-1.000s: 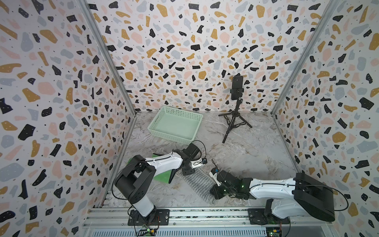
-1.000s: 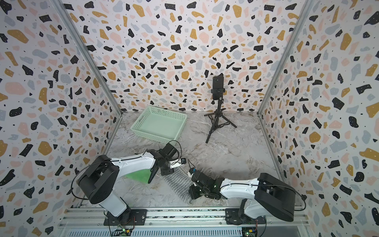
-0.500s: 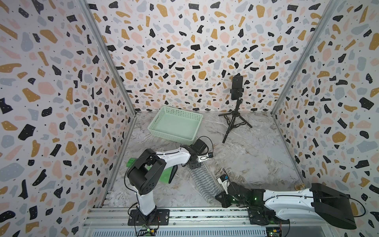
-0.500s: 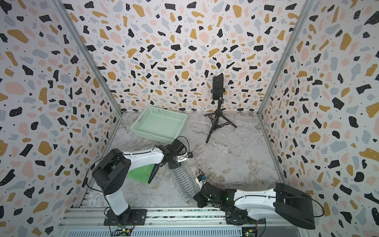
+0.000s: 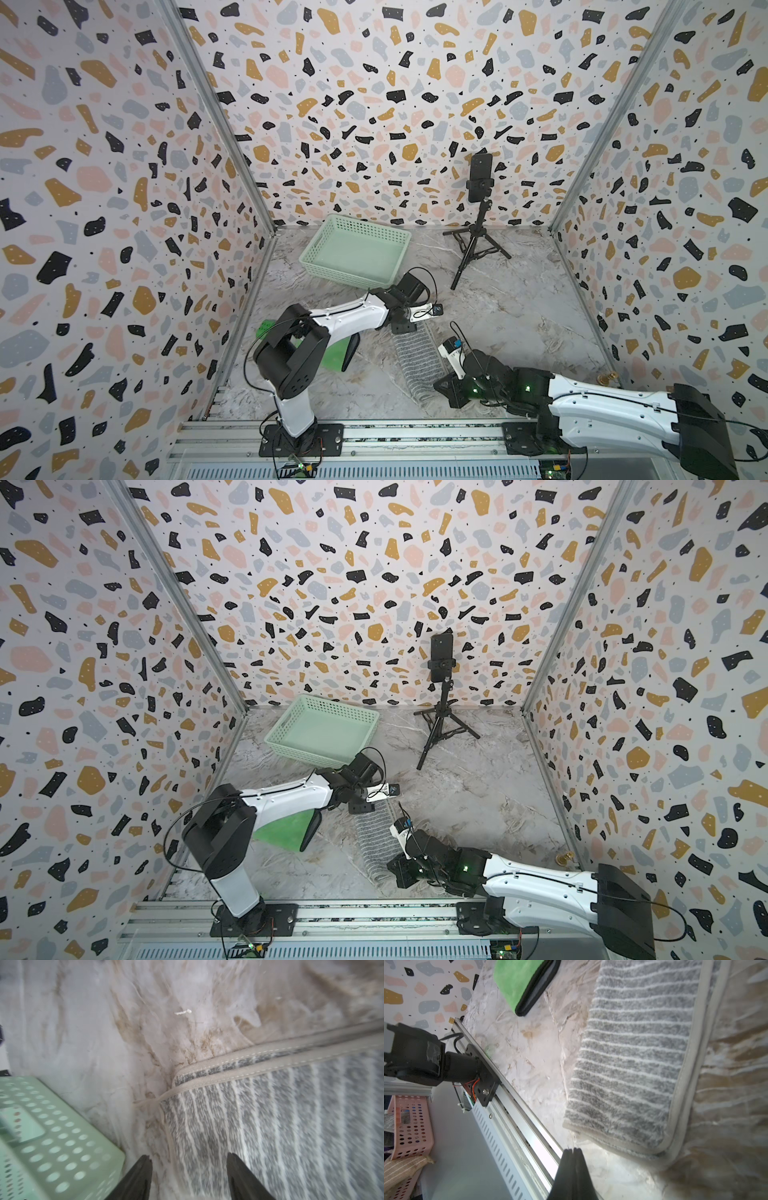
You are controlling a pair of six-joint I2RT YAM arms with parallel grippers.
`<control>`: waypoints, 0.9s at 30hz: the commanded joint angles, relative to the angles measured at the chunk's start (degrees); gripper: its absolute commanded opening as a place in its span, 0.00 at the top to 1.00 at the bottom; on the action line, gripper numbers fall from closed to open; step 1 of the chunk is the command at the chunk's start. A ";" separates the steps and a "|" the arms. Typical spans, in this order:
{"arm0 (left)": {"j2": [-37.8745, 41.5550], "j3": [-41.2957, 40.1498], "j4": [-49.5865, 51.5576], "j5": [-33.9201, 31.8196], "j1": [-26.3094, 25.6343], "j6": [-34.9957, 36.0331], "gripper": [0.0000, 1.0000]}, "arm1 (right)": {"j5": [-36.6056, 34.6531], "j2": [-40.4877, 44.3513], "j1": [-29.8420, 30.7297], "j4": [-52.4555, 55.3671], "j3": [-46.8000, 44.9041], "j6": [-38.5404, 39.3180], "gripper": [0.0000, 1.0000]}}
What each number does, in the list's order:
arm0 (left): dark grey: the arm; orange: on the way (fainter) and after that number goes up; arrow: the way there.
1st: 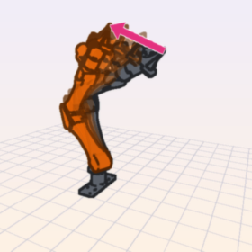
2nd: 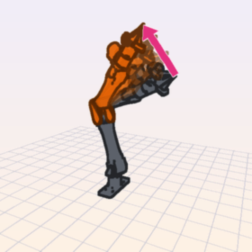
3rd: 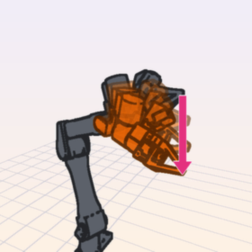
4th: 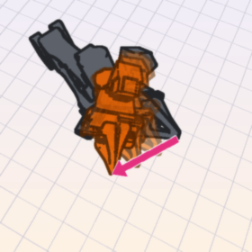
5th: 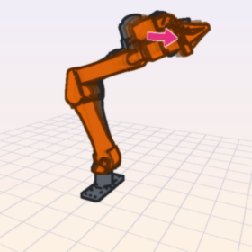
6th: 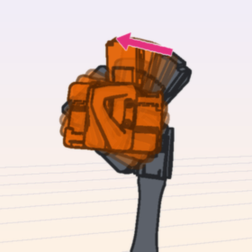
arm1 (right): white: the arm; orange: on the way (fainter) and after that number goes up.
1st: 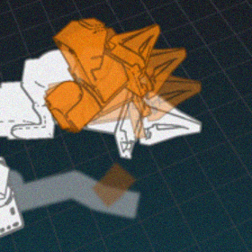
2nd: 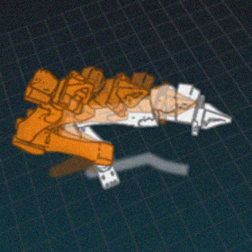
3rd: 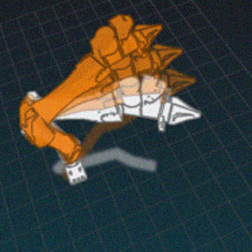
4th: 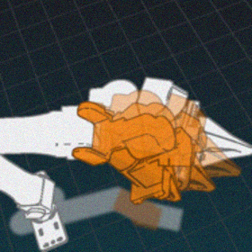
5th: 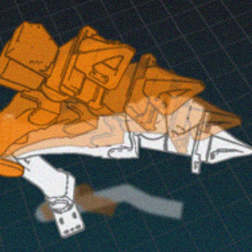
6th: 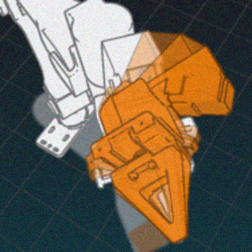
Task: Fold the square dishcloth
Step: Adjust the cleaning item at the center of the board.
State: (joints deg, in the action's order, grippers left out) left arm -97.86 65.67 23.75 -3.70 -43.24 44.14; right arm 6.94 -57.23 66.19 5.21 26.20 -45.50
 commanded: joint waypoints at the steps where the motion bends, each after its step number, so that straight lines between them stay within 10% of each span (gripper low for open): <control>1: 5.17 -1.85 4.84 2.73 0.90 2.27 0.38 | 6.21 -7.19 -3.10 -5.00 2.06 4.99 1.00; 11: -1.53 -2.84 4.01 -2.08 5.43 -4.81 0.51 | 12.86 -27.08 -4.42 -27.51 -1.28 -0.21 1.00; 27: -25.60 20.41 -0.28 -11.42 2.28 -1.43 0.54 | -1.79 -33.66 2.86 -43.98 -5.68 -1.63 0.95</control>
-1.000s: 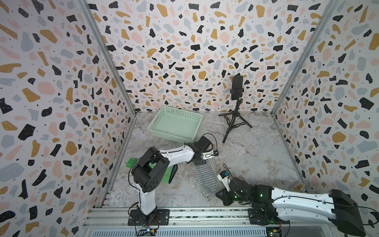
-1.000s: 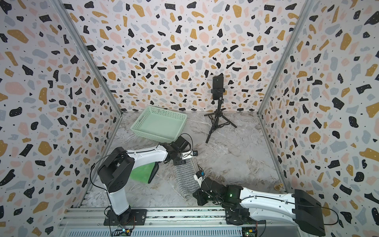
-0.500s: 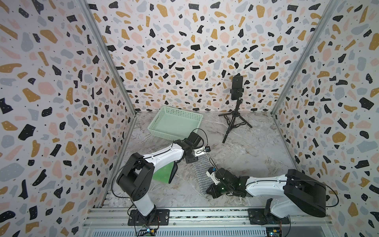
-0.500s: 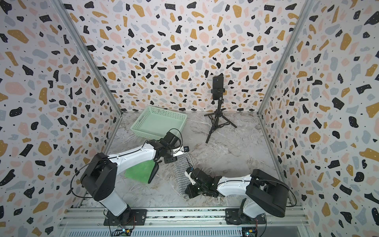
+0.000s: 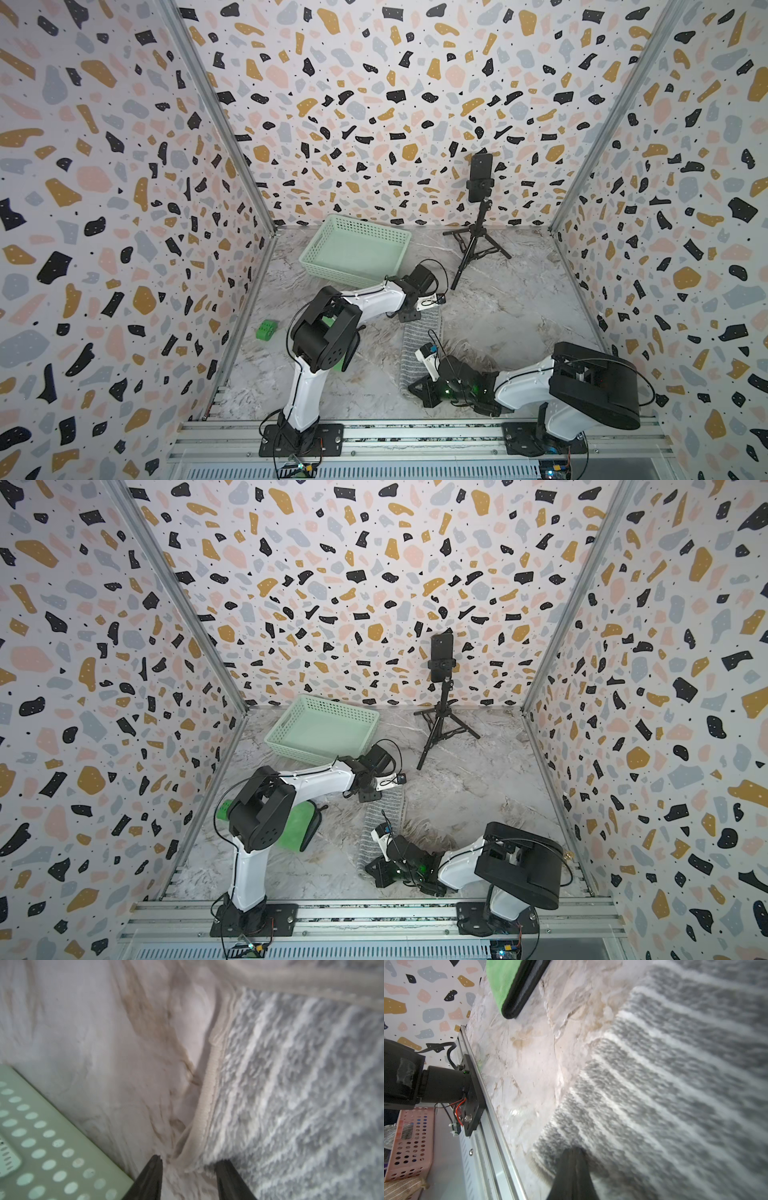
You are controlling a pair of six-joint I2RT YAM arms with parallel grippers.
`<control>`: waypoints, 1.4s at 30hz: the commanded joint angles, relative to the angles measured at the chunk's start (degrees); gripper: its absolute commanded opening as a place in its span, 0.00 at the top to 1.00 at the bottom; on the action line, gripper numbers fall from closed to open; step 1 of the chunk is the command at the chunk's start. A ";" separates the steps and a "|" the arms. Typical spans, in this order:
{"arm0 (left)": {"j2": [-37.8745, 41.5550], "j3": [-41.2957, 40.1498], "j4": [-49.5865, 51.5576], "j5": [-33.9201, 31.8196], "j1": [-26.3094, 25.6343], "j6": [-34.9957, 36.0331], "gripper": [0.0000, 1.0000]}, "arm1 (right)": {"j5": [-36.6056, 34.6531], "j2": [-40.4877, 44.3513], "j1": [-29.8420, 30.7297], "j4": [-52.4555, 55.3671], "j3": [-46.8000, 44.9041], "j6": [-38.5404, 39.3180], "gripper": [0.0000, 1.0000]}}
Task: Fold the square dishcloth
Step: Adjust the cleaning item at the center of the board, then fold the cleaning item at the center of the board.
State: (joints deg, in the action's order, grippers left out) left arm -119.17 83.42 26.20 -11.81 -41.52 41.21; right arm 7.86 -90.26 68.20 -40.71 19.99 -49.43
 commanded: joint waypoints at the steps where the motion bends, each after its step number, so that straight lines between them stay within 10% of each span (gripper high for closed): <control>1: -4.78 3.68 -3.13 -3.74 0.56 2.07 0.54 | -3.09 -0.17 1.06 2.83 1.16 3.64 0.95; 12: 7.33 -2.86 -3.84 1.59 1.77 2.35 0.38 | -5.16 16.12 2.63 26.25 7.68 13.47 0.85; 19: 28.43 -15.51 0.79 9.72 4.31 1.85 0.30 | -5.24 31.69 -11.25 42.65 11.51 17.55 0.93; 31: 50.82 -39.08 8.30 27.77 -3.88 4.30 0.41 | 11.82 0.45 -26.75 40.56 29.12 19.57 1.00; 42: 37.26 -37.87 -3.03 24.40 -14.23 1.52 0.39 | 12.96 -8.47 -27.91 35.20 29.04 18.45 1.00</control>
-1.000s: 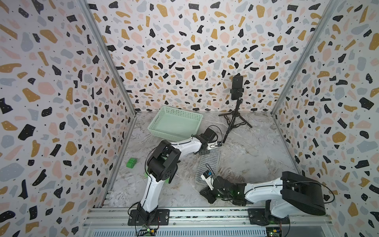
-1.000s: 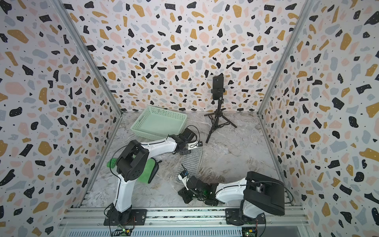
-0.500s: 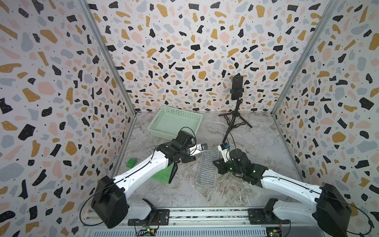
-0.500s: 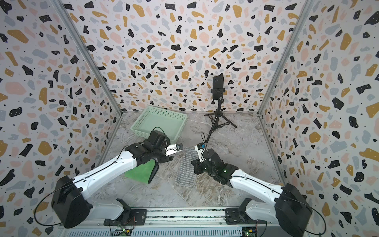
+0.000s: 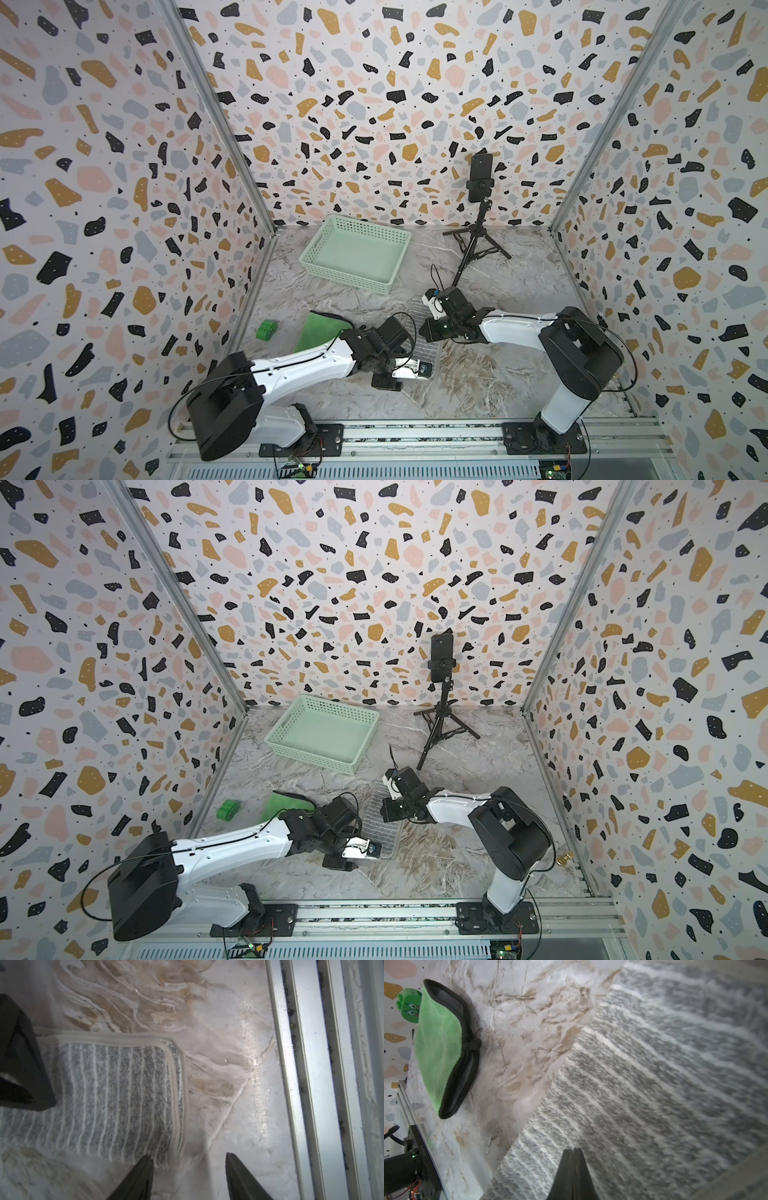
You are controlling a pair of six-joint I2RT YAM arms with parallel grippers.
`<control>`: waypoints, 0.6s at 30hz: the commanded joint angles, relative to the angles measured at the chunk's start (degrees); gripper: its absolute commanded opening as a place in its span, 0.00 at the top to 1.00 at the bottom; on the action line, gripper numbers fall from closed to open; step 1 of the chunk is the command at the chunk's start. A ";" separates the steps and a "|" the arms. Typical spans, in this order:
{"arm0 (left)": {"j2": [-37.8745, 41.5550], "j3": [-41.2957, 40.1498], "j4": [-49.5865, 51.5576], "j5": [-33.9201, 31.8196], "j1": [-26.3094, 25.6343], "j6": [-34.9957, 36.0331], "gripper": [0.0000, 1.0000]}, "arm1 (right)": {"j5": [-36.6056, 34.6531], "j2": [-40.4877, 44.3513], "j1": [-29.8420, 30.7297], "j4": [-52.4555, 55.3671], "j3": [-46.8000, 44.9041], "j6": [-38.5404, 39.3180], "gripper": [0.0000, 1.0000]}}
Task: Fold the square dishcloth
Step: Fold the cleaning item at the center of the board.
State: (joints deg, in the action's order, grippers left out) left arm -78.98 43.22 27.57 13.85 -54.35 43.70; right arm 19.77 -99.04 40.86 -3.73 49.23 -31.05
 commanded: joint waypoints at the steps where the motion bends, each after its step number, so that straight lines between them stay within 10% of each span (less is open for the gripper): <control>1: -4.67 3.36 -4.30 -2.47 -1.92 -1.00 0.39 | 1.06 0.27 -0.66 -2.31 -0.64 -0.04 1.00; 18: -19.12 8.42 -2.95 -16.77 -7.66 -0.05 0.50 | 1.79 -0.71 -1.57 -3.12 -2.26 -1.21 1.00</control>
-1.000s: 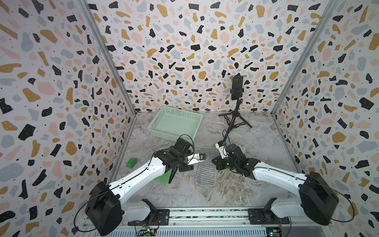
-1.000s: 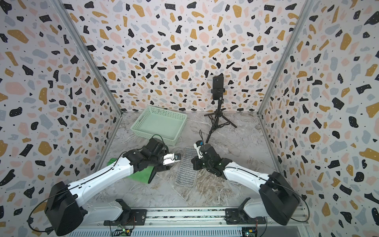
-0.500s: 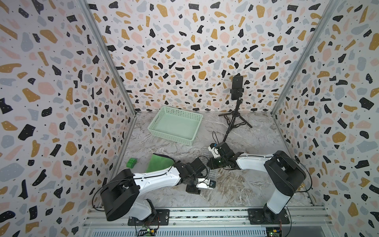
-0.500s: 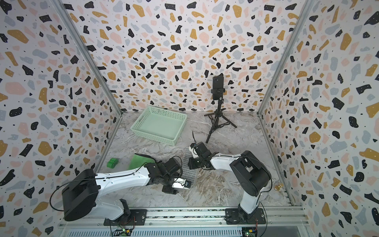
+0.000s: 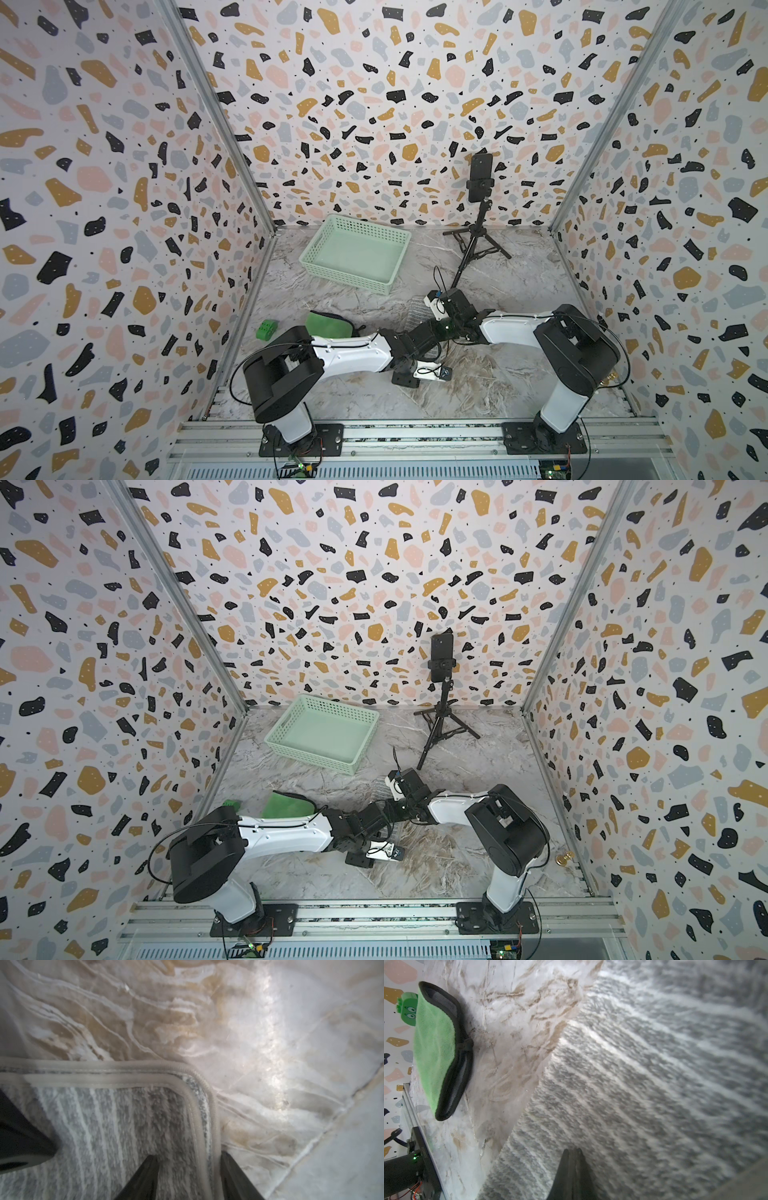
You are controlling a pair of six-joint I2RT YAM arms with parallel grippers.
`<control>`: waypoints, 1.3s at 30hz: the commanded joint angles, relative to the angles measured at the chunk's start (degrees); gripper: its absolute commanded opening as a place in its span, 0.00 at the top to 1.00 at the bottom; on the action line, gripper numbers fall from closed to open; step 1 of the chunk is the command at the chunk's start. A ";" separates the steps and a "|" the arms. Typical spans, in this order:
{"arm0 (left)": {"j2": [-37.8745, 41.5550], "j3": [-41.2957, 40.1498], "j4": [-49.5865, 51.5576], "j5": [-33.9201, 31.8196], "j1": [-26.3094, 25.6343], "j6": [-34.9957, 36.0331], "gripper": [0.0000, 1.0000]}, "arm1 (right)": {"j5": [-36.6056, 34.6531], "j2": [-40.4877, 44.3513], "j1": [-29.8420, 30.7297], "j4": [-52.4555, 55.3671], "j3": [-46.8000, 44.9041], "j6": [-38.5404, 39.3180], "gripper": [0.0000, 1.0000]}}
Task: Fold the square dishcloth
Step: Fold the cleaning item at the center of the board.
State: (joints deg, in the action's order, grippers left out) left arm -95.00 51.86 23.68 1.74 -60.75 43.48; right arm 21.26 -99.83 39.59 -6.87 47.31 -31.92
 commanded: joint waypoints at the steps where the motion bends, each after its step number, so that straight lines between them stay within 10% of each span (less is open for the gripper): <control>1: -3.87 -0.17 0.49 -6.08 -1.51 -0.15 0.52 | 0.22 0.27 -0.31 0.21 -0.41 -0.25 1.00; 11: 2.95 -1.72 6.00 -5.06 -2.51 -0.10 1.00 | 0.30 1.21 -0.39 1.27 -0.60 0.11 1.00; 32: 24.93 1.64 28.66 2.39 -2.47 2.75 1.00 | 8.03 17.71 11.47 4.01 -7.16 -4.21 1.00; 39: 24.37 3.49 34.47 2.67 -2.44 1.89 1.00 | -1.75 19.32 6.60 16.00 -4.29 -0.35 1.00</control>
State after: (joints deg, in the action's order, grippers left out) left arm -70.24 53.47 53.04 2.96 -63.11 45.63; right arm 24.75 -80.25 48.23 1.48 42.57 -34.04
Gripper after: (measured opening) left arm 0.049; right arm 0.044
